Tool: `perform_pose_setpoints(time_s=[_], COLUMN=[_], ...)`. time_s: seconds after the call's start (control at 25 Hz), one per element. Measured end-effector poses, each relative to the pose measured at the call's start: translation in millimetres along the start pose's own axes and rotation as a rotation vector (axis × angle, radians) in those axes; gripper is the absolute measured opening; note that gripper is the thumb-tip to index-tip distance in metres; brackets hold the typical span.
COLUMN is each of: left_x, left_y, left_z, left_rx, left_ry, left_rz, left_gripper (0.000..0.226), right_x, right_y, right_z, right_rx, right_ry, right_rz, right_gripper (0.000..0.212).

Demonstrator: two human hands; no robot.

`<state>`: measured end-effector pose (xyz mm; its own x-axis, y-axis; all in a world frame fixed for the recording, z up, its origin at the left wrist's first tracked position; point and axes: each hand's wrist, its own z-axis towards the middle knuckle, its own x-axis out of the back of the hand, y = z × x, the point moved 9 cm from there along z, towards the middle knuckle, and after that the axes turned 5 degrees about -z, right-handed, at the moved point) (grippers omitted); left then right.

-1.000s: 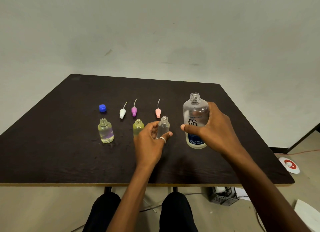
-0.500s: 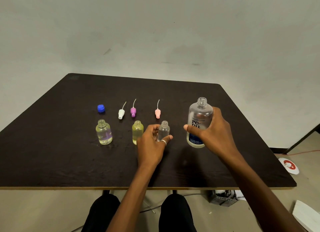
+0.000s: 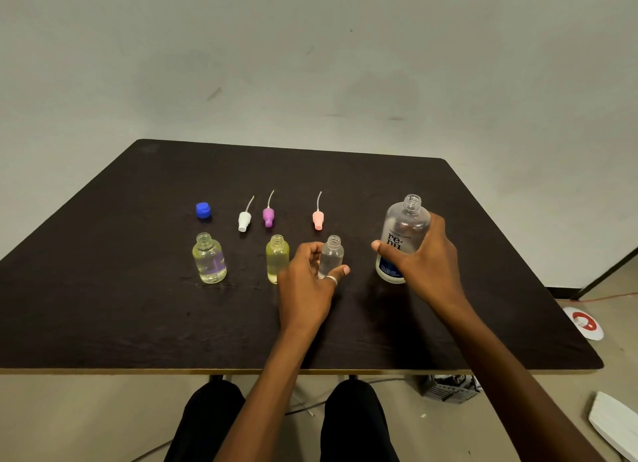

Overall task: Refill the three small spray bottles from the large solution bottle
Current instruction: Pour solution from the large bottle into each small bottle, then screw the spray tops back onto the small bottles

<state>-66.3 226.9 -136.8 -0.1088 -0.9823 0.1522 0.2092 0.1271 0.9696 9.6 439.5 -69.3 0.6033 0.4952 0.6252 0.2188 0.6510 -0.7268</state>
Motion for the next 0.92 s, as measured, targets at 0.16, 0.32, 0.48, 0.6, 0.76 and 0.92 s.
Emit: perform_pose_setpoints(time_s=[0.16,0.32,0.48,0.6,0.76,0.92], left_x=[0,0,0,1,2,-1], left_y=[0,-2,-4,-3,1,-1], left_z=[0,0,-1,-2,-4,-6], left_rx=[-0.008,-0.01,-0.007,-0.006,-0.016,-0.011], left_ry=[-0.002,0.008,0.014,0.019,0.032,0.032], left_rz=[0.01,0.007,-0.007,0.0,0.019,0.059], left_gripper=[0.046,0.046,0.046,0.046,0.048,0.059], right_x=[-4,-2,0,-5,-6,0], right_y=[7,10,12,19,20,22], right_z=[2,1,-4,-5,-8,-13], right_rx=[-0.018,-0.022,-0.009,-0.048,-0.072,-0.071], right_ry=[-0.009,-0.014,-0.004,-0.034,-0.072,-0.111], right_rz=[0.005,0.024,0.035,0.02,0.024,0.04], right_gripper=[0.091,0.09,0.088,0.092,0.103,0.121])
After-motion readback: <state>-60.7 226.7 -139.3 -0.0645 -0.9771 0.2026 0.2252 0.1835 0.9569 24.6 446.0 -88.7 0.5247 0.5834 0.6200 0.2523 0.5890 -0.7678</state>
